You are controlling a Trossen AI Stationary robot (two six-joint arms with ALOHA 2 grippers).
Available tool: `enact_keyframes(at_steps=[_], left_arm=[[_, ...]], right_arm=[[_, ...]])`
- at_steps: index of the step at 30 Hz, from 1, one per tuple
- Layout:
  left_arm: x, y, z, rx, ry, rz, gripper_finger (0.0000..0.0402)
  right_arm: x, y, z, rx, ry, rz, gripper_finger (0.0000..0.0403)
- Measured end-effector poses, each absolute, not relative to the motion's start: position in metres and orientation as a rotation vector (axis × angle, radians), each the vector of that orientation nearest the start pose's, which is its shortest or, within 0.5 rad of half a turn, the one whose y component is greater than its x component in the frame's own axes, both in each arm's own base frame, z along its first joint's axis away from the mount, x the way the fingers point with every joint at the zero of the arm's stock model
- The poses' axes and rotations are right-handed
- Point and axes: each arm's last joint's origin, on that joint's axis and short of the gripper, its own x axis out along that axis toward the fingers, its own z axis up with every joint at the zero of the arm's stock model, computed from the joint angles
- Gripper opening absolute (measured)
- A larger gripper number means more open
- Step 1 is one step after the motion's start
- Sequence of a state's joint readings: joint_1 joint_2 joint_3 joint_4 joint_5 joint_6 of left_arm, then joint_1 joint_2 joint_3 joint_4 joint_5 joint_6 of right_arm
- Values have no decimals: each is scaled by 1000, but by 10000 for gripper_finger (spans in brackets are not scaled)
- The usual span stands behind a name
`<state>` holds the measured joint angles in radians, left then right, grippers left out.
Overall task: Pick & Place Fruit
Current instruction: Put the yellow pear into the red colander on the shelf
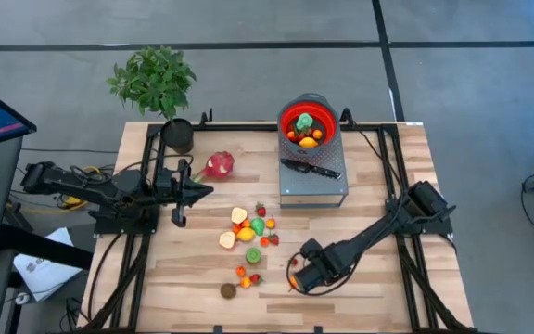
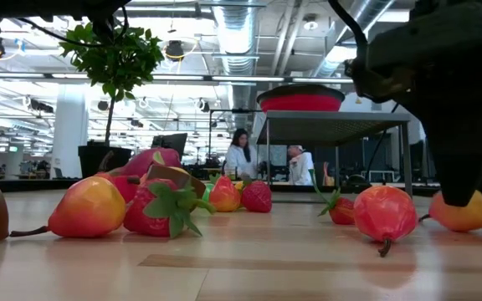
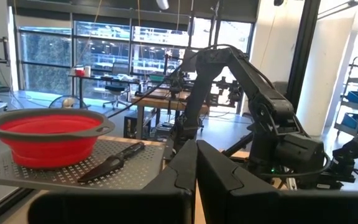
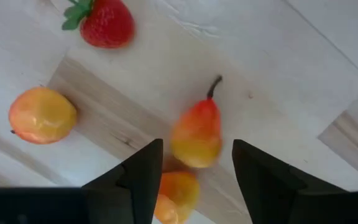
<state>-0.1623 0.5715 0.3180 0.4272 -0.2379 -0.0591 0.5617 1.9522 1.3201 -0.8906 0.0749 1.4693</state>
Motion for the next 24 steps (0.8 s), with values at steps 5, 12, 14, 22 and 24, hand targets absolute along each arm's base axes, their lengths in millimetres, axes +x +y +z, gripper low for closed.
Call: enact_keyframes(at_steps=[5, 12, 14, 22, 24], left_arm=[[144, -17, 259, -94, -172, 70, 3], [144, -17, 259, -95, -172, 70, 3], [144, -17, 259, -95, -172, 70, 3], [144, -17, 259, -95, -172, 70, 3], [144, -17, 260, -95, -173, 70, 3]], right_arm=[[303, 188, 156, 702, 1359, -694, 187], [303, 188, 156, 702, 1357, -694, 185], [303, 188, 156, 700, 1354, -695, 184], [303, 188, 156, 682, 1335, -697, 184], [303, 188, 156, 682, 1335, -698, 182]])
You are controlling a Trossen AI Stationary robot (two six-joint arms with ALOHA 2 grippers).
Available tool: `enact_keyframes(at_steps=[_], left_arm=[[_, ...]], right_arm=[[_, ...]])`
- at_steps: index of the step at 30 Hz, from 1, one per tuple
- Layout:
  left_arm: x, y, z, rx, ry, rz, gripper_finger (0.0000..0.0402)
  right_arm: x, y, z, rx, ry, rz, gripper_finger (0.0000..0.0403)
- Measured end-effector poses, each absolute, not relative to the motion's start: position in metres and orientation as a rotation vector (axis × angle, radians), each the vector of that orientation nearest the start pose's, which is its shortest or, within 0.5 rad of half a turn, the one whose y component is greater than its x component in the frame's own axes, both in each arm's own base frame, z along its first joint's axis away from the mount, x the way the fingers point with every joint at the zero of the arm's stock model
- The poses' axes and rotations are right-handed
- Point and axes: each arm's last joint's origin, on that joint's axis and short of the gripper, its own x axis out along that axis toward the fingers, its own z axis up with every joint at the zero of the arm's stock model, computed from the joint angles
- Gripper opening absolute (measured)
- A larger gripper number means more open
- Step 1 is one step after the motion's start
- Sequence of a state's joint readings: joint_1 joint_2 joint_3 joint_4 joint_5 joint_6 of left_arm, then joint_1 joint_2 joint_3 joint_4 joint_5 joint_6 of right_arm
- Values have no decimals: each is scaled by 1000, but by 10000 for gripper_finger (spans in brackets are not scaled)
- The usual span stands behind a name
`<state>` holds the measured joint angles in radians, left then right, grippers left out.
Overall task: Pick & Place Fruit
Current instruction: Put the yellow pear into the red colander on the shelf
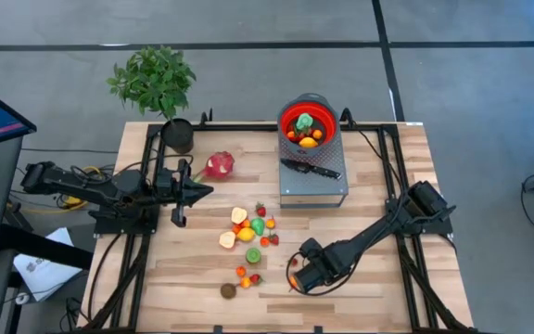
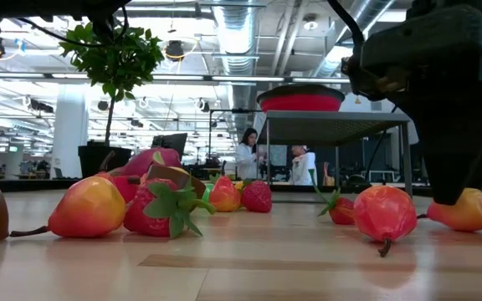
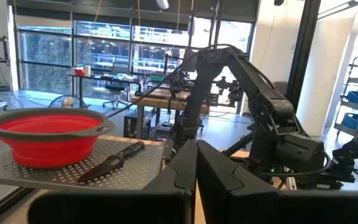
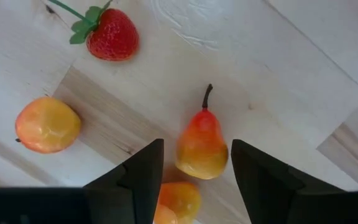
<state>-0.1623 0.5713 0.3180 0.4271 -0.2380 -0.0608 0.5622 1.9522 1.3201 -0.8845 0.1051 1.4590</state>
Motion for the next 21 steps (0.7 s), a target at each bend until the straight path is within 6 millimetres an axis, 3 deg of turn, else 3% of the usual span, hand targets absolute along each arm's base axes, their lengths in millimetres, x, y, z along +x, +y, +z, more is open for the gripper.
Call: enact_keyframes(at_steps=[21], left_arm=[[144, -17, 259, -95, -172, 70, 3]], right_arm=[[297, 190, 143, 655, 1322, -664, 161]])
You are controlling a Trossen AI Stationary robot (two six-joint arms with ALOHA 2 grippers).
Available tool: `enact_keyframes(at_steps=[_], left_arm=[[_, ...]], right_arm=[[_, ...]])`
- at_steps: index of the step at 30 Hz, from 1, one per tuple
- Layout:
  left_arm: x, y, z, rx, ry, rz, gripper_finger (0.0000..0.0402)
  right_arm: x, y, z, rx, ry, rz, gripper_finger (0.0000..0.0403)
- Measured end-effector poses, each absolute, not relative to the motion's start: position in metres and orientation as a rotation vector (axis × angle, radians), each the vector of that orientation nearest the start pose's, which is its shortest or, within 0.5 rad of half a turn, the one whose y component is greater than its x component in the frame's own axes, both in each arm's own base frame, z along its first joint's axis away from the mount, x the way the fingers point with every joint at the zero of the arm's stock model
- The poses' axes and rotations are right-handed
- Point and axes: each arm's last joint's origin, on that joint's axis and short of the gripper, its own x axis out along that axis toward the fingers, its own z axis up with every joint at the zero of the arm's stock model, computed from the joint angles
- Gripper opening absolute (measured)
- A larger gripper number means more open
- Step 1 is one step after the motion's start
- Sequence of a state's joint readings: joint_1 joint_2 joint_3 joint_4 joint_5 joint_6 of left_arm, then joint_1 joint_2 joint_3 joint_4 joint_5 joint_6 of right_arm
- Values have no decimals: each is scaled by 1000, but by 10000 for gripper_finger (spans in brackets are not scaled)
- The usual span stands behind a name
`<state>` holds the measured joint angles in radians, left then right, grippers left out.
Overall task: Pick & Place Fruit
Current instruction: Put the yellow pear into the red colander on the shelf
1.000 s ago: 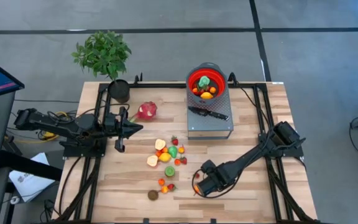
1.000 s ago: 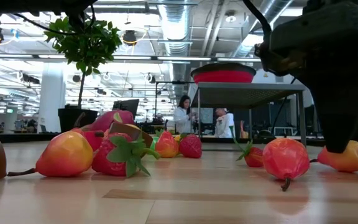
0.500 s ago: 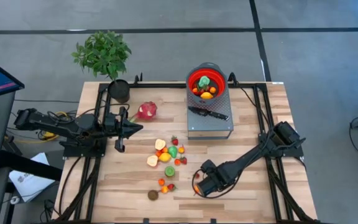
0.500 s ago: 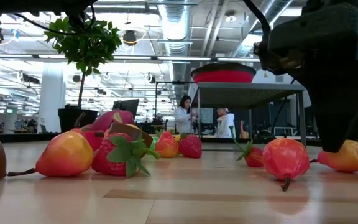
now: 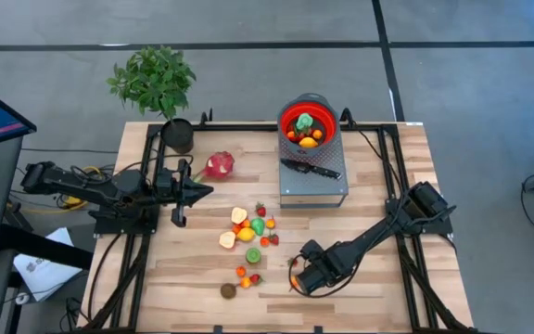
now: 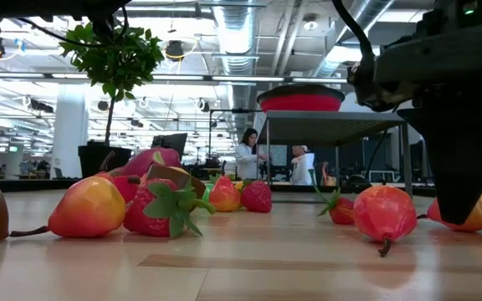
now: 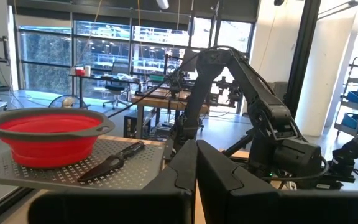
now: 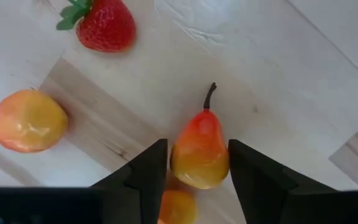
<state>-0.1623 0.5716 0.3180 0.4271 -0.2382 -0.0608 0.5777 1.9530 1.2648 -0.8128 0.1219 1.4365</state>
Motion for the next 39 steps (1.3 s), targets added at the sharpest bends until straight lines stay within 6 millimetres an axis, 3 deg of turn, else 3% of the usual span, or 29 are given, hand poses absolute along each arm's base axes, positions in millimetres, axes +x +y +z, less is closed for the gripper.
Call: enact_keyframes(at_steps=[9, 13, 17, 24, 39], left_arm=[[144, -17, 259, -95, -173, 70, 3], [144, -17, 260, -95, -173, 71, 3], [144, -17, 259, -95, -172, 70, 3], [144, -17, 259, -95, -172, 70, 3], [144, -17, 259, -95, -172, 70, 3]], right_arm=[[298, 189, 143, 651, 1323, -662, 104], [298, 189, 145, 630, 1332, -649, 106], [302, 192, 160, 563, 1360, -620, 110], [310, 188, 208, 363, 1416, -577, 100], [320, 159, 325, 10, 1276, -452, 99]])
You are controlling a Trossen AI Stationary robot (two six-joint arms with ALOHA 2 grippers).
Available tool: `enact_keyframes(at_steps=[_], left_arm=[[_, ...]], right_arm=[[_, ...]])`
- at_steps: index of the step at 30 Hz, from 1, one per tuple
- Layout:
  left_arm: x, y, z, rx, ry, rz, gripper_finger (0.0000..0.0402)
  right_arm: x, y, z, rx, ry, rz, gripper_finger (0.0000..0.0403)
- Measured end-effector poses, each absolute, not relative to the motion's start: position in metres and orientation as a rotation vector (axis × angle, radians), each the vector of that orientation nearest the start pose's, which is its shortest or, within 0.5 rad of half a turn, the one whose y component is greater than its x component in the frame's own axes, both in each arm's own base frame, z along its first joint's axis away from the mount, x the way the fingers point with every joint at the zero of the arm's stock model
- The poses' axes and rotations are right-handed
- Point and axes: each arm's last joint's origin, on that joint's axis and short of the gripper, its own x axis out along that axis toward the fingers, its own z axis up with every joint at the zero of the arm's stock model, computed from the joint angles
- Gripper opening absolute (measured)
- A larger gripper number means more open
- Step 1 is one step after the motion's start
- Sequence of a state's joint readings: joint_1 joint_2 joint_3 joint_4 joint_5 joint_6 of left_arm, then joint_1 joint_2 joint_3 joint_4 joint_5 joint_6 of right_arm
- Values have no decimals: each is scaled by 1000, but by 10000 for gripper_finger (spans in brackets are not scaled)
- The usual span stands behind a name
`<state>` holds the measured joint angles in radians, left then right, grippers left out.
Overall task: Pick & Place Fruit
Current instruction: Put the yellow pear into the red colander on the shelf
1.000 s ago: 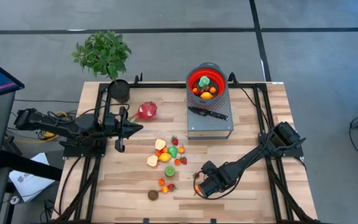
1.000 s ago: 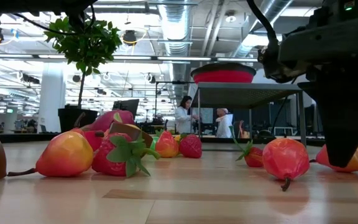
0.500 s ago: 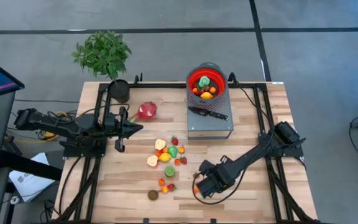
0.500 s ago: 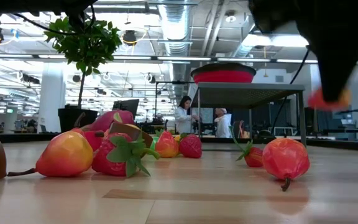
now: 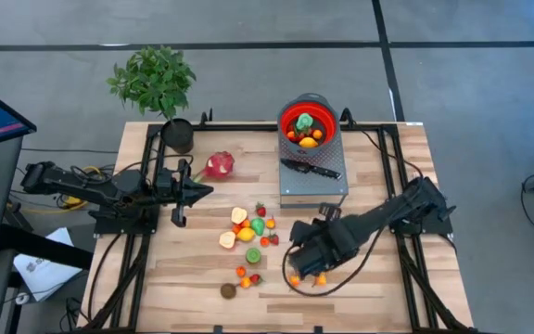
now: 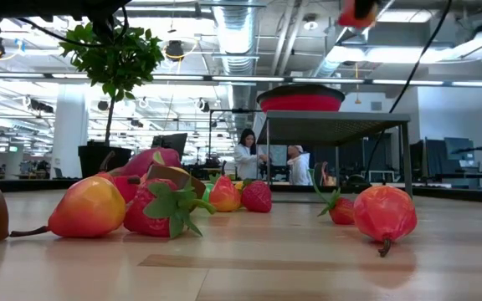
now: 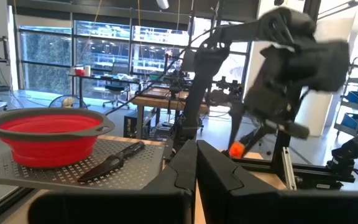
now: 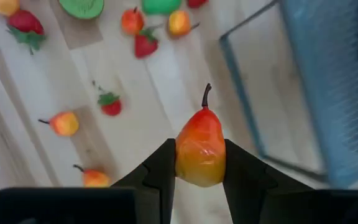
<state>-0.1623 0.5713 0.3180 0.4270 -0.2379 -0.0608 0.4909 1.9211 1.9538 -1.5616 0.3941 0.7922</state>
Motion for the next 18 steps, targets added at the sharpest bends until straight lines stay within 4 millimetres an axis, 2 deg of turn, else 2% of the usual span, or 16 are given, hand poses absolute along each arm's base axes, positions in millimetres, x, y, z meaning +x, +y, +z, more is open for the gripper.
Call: enact_keyframes(at_steps=[5, 10, 18], left_arm=[[144, -17, 260, -95, -173, 70, 3], [144, -17, 259, -95, -172, 70, 3], [144, -17, 260, -95, -173, 70, 3]], right_arm=[[310, 136, 353, -43, 1205, -438, 98], [290, 108, 386, -78, 1103, -444, 98], [266, 60, 421, -147, 1005, -520, 98]])
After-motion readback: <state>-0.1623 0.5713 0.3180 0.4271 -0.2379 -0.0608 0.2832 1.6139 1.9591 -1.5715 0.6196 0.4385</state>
